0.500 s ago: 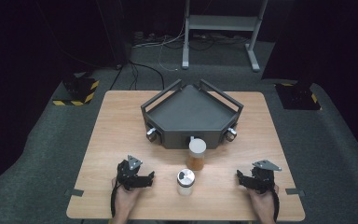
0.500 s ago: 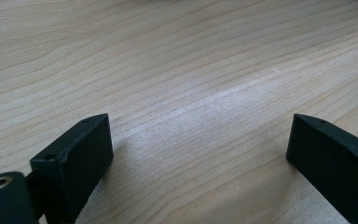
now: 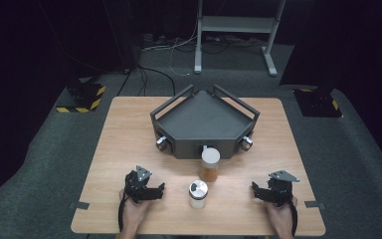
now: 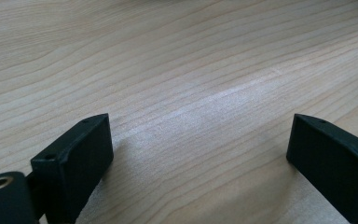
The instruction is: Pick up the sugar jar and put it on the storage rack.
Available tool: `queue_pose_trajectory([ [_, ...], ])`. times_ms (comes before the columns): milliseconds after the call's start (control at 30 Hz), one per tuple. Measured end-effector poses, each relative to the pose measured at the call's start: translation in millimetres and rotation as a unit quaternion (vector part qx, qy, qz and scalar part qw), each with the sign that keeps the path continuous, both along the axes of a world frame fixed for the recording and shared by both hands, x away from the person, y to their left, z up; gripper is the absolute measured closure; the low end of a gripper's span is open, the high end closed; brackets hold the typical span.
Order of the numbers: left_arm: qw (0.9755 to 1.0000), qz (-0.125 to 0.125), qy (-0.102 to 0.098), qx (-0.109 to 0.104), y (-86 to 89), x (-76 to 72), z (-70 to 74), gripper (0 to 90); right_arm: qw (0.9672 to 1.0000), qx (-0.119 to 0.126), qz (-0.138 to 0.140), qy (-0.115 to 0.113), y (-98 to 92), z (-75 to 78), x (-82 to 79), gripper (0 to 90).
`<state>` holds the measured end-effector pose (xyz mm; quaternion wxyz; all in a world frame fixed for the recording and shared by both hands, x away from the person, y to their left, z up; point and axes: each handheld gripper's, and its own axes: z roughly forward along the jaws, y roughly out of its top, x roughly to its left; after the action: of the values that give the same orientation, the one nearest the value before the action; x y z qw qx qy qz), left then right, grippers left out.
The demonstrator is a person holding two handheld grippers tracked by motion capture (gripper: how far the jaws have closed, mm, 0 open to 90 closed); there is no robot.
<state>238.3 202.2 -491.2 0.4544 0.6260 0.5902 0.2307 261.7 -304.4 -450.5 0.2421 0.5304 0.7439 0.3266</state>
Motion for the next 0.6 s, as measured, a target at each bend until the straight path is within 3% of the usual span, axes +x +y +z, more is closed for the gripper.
queue_pose_trajectory([
  [67, 1.0, -0.001, 0.001, 0.001, 0.3, 0.1, 0.4, 7.0, 1.0, -0.001, -0.004, 0.004, 0.9, 0.6, 1.3, 8.0],
  [600, 1.0, 0.003, 0.002, 0.0, -1.3, 0.2, 0.6, 6.9, 1.0, 0.001, -0.008, 0.005, 3.4, 0.8, 5.0, 7.9],
])
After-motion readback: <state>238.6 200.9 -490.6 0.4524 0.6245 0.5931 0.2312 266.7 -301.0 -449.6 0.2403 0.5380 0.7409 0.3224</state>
